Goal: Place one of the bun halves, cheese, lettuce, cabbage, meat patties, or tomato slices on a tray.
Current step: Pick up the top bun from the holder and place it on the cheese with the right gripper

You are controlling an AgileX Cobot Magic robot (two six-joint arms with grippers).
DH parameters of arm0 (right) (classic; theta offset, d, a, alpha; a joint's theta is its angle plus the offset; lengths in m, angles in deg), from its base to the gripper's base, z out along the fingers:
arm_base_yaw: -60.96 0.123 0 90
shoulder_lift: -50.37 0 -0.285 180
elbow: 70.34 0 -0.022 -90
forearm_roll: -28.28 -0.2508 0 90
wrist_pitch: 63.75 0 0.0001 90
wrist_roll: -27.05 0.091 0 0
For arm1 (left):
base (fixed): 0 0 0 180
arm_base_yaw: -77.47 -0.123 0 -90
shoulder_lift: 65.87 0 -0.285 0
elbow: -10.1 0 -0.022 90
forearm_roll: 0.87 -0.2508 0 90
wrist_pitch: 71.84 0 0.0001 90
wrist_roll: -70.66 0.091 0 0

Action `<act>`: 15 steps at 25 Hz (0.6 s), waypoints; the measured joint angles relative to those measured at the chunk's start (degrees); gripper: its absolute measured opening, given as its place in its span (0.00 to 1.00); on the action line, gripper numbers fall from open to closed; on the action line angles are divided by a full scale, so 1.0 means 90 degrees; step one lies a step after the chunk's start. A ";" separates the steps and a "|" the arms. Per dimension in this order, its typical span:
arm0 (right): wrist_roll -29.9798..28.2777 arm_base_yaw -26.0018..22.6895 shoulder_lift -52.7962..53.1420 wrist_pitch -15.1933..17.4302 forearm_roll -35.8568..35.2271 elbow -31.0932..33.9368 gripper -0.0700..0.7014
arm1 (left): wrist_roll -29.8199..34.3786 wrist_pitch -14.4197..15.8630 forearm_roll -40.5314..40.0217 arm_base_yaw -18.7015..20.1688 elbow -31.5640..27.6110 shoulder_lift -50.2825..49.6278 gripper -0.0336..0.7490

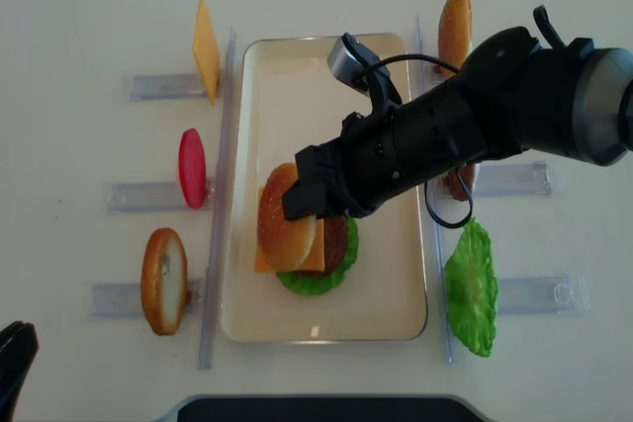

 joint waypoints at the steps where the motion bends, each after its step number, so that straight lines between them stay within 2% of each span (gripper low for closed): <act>1: -0.0021 0.0000 0.0000 -0.0008 0.0036 0.0000 0.36 | 0.0000 0.0000 0.0000 0.0000 0.0000 0.0000 0.43; 15: -0.0081 0.0000 0.0000 -0.0137 0.0246 0.0000 0.36 | 0.0000 0.0000 0.0000 0.0000 0.0000 0.0000 0.43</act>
